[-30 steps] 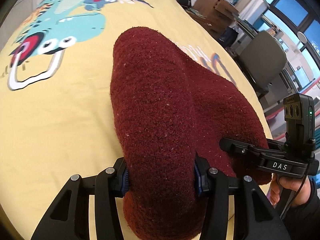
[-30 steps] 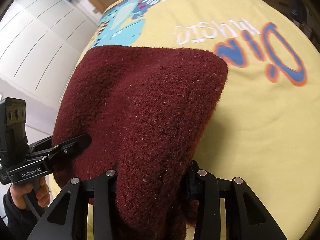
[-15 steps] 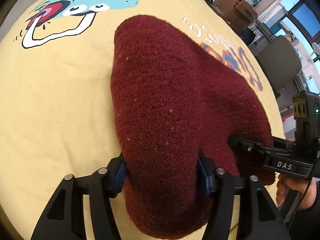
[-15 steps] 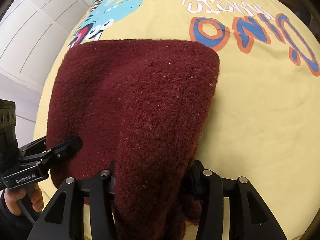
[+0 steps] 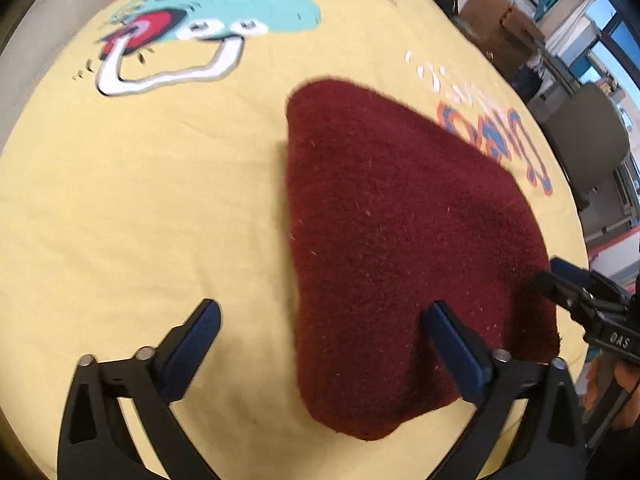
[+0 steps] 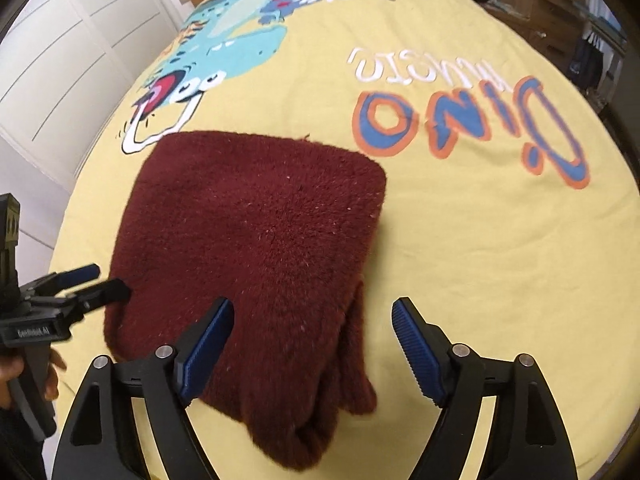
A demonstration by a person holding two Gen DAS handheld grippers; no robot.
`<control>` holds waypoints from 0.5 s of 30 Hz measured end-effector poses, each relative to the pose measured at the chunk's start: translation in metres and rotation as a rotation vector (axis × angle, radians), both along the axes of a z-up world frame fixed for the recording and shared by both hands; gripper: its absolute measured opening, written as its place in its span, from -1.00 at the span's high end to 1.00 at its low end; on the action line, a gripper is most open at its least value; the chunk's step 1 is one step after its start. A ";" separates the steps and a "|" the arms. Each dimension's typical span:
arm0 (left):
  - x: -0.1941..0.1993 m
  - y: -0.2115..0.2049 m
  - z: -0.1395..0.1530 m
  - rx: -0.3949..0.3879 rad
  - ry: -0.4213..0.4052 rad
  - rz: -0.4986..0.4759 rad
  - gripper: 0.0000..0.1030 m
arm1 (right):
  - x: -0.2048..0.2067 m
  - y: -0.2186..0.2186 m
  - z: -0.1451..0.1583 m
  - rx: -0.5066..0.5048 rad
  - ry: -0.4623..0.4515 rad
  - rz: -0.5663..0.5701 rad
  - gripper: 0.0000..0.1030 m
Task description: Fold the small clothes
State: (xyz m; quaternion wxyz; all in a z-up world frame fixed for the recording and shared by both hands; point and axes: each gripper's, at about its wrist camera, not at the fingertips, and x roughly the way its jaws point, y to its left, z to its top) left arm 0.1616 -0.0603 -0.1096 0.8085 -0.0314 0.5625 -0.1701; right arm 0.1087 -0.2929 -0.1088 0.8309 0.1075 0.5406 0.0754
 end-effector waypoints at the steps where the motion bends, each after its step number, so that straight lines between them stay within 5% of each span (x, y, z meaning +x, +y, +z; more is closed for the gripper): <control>1: -0.002 0.001 -0.001 0.002 -0.013 0.003 -0.98 | -0.001 0.001 0.000 -0.001 -0.005 0.002 -0.68; 5: -0.007 0.001 -0.009 0.031 -0.031 0.001 -0.98 | -0.008 -0.002 -0.005 0.000 -0.034 -0.016 -0.97; 15: -0.006 0.000 -0.037 0.088 -0.052 0.000 -0.99 | -0.008 -0.025 -0.039 -0.070 -0.030 -0.065 -0.99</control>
